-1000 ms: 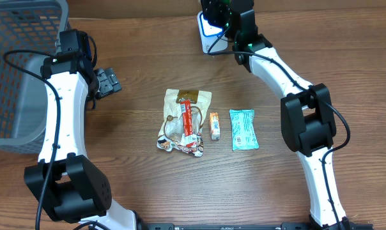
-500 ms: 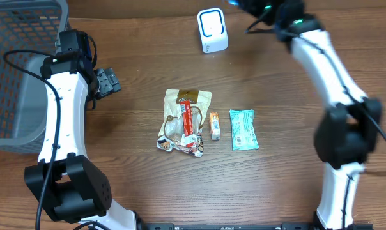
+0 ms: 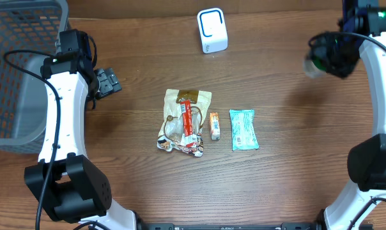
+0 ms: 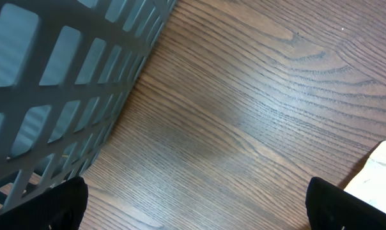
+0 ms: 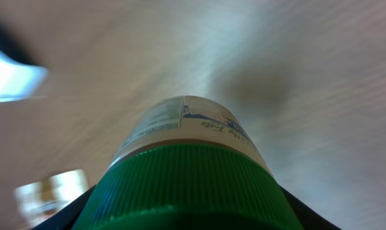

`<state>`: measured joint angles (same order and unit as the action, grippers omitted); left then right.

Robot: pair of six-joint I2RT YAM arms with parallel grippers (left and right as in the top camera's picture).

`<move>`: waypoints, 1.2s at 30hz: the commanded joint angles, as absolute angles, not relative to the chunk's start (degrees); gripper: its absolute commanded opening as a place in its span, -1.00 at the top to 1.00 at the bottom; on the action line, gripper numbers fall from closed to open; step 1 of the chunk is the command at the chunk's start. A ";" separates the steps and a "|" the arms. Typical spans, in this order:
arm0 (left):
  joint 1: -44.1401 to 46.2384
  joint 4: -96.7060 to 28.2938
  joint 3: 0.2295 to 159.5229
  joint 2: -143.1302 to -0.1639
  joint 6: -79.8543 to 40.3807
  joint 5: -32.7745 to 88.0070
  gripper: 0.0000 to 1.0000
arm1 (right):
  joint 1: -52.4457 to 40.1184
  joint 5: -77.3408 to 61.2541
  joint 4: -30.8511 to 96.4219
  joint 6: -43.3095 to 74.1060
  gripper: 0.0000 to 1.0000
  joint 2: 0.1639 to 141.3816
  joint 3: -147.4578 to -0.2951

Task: Scan the item barcode
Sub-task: 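Carry the jar right and set it down on the table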

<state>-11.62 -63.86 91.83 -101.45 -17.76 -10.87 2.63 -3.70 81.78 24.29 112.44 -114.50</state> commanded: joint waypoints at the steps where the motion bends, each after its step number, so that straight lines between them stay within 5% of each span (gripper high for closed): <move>1: -11.22 -63.83 92.73 -99.96 -16.71 -10.48 -1.00 | 3.36 4.32 81.95 22.00 0.93 112.53 -109.71; 16: -11.22 -63.83 92.73 -99.96 -16.71 -10.48 -1.00 | 3.84 6.00 66.89 22.00 0.93 112.53 -85.10; 20: -11.22 -63.83 92.73 -99.96 -16.71 -10.48 -0.99 | 3.90 6.59 63.35 22.00 0.79 112.53 -80.64; 23: -11.22 -63.83 92.73 -99.96 -16.71 -10.48 -1.00 | 3.90 6.70 62.33 22.00 0.06 112.53 -79.13; 27: -11.22 -63.83 92.73 -99.96 -16.71 -10.48 -0.99 | 3.90 6.66 62.39 22.02 -0.68 112.51 -79.11; 36: -11.22 -63.83 92.73 -99.96 -16.71 -10.48 -1.00 | 3.81 6.04 75.13 22.20 -0.76 109.95 -94.74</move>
